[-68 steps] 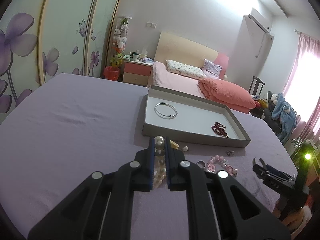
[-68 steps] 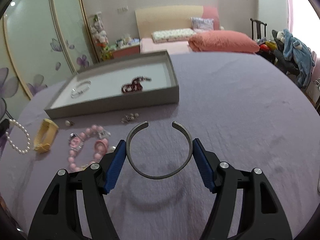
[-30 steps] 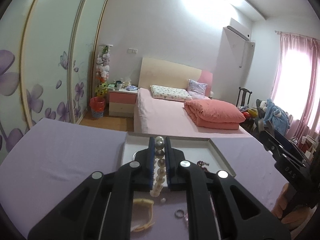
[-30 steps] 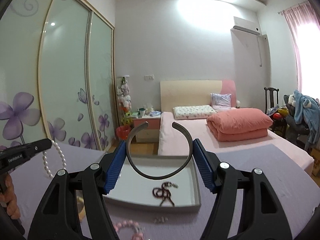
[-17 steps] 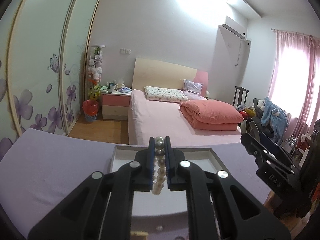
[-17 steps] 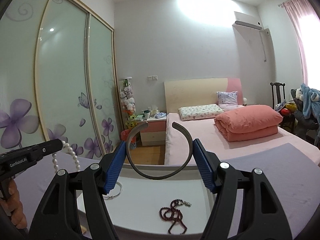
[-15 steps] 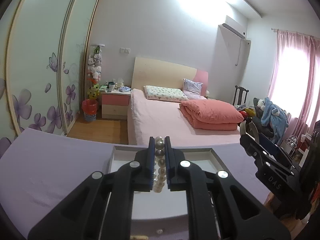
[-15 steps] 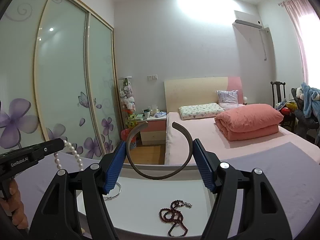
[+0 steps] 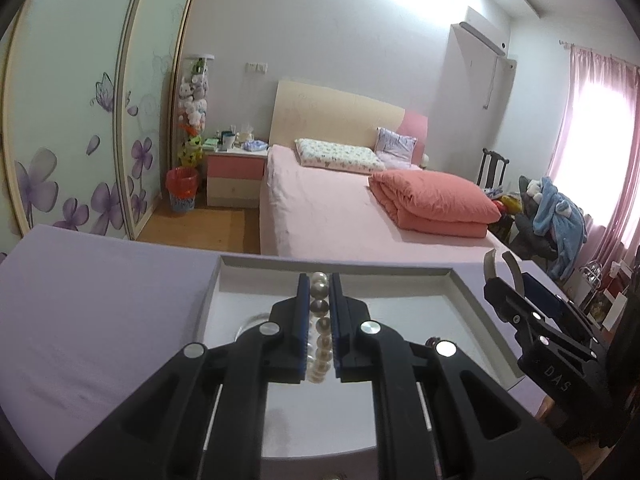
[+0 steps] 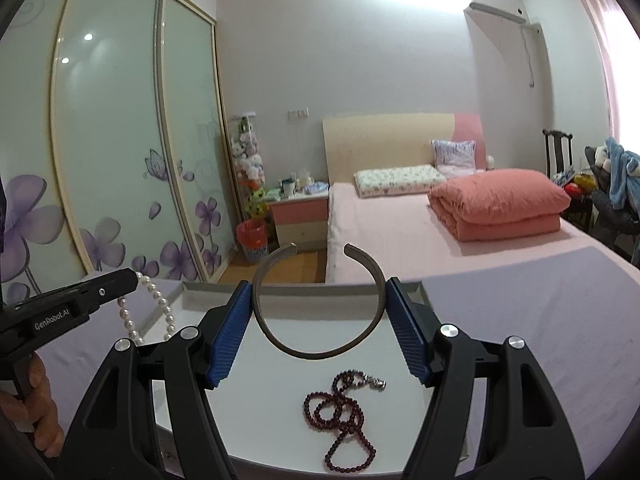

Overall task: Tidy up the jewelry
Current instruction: 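Carry the cuff and pearl bracelet into the gray tray and open both tools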

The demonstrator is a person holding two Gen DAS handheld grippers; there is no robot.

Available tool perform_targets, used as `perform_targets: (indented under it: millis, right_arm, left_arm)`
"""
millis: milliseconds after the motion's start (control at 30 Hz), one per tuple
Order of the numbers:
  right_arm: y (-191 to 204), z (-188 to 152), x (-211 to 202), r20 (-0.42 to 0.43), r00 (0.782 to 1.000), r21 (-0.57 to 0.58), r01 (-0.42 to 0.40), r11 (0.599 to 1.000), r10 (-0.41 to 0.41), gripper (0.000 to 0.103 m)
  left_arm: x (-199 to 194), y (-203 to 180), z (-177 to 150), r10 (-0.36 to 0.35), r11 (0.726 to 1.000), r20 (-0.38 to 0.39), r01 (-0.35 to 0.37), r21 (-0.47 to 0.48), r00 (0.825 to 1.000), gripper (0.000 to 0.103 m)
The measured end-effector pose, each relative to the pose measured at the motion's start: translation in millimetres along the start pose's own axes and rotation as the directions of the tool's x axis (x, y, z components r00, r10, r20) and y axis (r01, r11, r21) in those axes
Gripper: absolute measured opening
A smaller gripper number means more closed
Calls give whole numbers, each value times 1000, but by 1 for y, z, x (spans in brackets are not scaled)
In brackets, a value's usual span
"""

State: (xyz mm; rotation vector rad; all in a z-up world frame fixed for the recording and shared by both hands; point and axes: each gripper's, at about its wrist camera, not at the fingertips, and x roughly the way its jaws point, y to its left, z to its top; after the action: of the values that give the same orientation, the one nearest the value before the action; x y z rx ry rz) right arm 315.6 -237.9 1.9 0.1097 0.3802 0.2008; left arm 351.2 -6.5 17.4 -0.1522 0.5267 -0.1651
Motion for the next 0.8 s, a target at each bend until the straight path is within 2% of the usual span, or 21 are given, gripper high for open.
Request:
perform_targets:
  millis: [100, 200, 533, 800]
  right_arm:
    - [1, -3, 8, -37, 999, 0, 1, 1000, -1, 68]
    - [3, -2, 7, -39, 999, -8, -5, 1000, 4, 78]
    - [-1, 3, 8, -22, 1000, 7, 3, 1000, -3, 78]
    - [1, 3, 2, -2, 1000, 2, 9, 1000, -9, 78]
  left_arm:
    - [10, 1, -7, 1, 1000, -26, -1, -8, 1000, 10]
    - [17, 3, -10, 2, 1000, -42, -2, -11, 999, 10]
    - [23, 8, -12, 5, 1000, -51, -6, -18, 999, 12]
    - [11, 10, -12, 18, 1000, -25, -19, -23, 1000, 12]
